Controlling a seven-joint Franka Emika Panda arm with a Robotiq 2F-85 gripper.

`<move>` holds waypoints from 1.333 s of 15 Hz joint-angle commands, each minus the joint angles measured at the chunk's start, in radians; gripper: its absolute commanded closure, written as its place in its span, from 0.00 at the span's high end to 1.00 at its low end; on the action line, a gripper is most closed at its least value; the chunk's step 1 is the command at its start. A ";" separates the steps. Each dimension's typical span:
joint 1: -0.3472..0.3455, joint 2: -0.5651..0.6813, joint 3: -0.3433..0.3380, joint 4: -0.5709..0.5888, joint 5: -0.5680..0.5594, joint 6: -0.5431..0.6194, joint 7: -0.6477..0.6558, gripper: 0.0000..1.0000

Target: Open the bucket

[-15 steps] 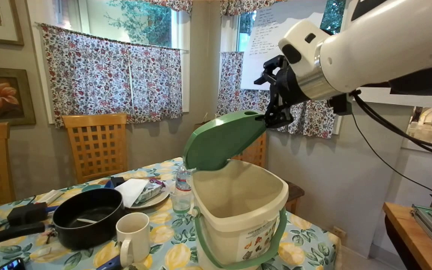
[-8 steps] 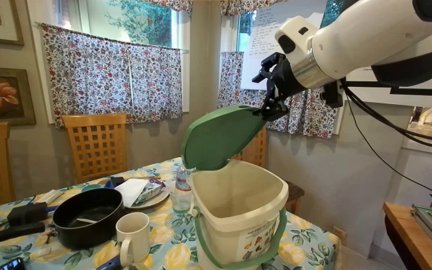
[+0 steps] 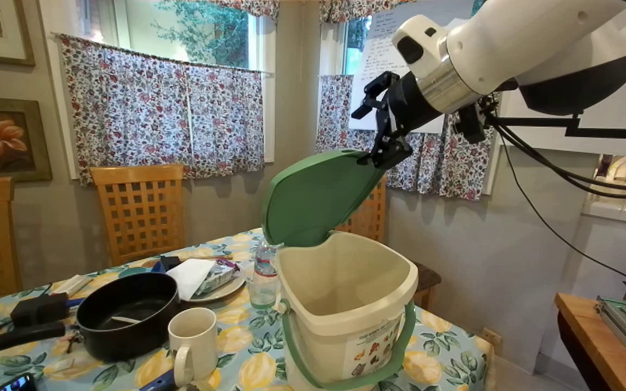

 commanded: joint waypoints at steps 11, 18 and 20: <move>-0.059 0.036 -0.036 0.081 0.043 0.079 -0.224 1.00; -0.036 0.046 -0.004 0.046 0.117 0.099 -0.222 1.00; -0.013 0.034 0.016 0.026 0.140 0.079 -0.211 1.00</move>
